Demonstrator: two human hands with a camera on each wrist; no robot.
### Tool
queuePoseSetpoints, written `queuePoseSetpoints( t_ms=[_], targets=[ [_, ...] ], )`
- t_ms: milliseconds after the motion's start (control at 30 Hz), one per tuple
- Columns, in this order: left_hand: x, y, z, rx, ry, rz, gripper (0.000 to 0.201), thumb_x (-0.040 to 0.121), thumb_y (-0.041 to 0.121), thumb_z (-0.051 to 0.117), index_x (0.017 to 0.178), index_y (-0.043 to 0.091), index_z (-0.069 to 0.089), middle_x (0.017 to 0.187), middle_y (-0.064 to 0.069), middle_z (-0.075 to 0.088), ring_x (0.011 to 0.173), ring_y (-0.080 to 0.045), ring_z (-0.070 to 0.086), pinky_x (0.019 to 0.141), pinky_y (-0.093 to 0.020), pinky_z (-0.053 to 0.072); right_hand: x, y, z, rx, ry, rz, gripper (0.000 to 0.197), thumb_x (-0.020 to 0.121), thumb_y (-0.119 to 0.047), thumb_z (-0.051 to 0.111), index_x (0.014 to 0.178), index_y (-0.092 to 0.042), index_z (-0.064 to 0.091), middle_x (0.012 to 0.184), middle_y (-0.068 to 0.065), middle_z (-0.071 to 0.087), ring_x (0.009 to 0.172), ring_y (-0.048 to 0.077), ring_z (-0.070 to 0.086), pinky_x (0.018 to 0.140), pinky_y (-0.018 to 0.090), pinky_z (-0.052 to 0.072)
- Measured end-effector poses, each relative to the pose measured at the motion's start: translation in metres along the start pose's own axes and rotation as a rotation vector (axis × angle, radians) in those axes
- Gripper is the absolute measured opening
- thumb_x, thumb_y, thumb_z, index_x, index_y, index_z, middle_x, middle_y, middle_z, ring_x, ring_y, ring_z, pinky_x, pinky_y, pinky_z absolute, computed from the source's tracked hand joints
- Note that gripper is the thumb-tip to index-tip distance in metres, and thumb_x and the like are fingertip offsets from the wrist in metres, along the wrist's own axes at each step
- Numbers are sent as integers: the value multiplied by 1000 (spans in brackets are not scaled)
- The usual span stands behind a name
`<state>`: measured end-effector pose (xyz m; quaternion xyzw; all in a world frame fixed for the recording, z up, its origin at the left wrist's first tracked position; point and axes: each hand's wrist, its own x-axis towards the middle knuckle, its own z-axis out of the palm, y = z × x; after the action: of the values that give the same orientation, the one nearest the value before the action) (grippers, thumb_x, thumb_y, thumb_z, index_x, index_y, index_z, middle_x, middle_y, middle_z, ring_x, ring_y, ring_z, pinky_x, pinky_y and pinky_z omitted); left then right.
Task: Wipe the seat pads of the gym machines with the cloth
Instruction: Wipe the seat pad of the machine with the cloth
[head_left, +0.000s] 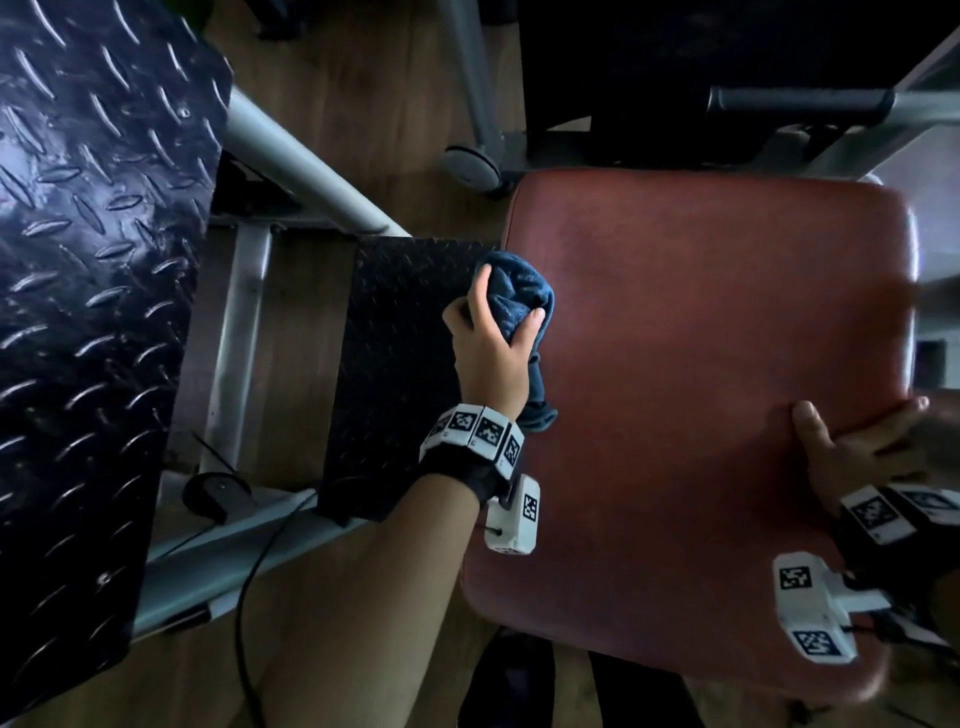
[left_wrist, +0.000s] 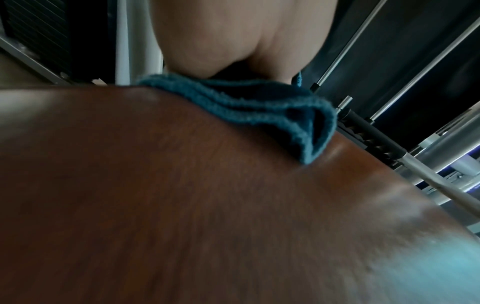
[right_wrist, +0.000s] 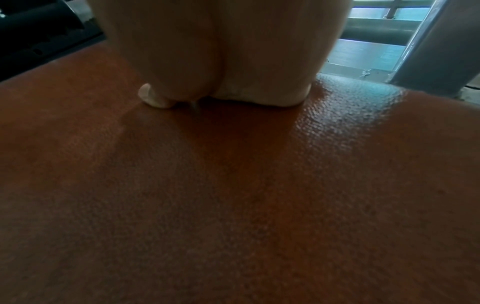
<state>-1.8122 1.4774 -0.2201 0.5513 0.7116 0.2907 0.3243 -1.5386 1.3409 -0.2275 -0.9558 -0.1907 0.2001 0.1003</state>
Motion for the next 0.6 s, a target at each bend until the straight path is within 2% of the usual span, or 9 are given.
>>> queuePoseSetpoints(
  t_ms=[100,167,233,267,333,533,600],
  targets=[
    [-13,0,-1,185,32,-63,64,88,52,57,145,31,34,135,0,43,120,-23,47,101,-49,37,-2,-5,-5,16,-21,1,109,67,-75,36,154,-18,3,146,35,23,130,56,26,109,63,13],
    [-20,3,-1,248,41,-106,63,90,52,53,146,33,32,137,3,46,124,-20,44,102,-47,28,-1,-5,-7,24,-30,-3,108,71,-73,42,154,-18,2,148,33,22,132,55,24,110,61,12],
    [-20,6,-1,138,40,-127,64,90,44,59,147,30,34,138,1,49,125,-18,47,100,-40,34,-3,-6,-9,24,-49,2,102,81,-69,52,154,-18,1,150,32,20,134,53,23,111,60,11],
    [-17,6,-1,73,42,-132,65,89,38,63,147,27,37,137,-1,52,124,-17,50,98,-31,38,-2,-5,-8,21,-51,-3,98,85,-64,54,154,-18,1,150,32,20,134,54,22,112,60,11],
    [-9,6,-5,16,37,-136,67,86,30,69,146,23,42,135,-2,57,122,-16,54,94,-17,38,-2,-4,-7,27,-36,-6,100,83,-66,54,154,-18,2,149,33,21,133,54,23,111,61,12],
    [-12,-4,-14,-57,-24,-88,66,86,25,70,146,21,42,137,1,56,125,-8,51,97,-4,32,-3,-6,-7,44,-41,17,108,72,-74,46,154,-21,2,150,31,19,134,54,22,111,61,12],
    [-26,-9,-19,-74,-30,-88,64,88,24,68,146,22,41,137,2,55,126,-7,50,100,-7,34,-3,-5,-4,43,-35,19,108,67,-75,39,154,-22,3,150,32,19,134,54,21,111,62,11]
  ],
)
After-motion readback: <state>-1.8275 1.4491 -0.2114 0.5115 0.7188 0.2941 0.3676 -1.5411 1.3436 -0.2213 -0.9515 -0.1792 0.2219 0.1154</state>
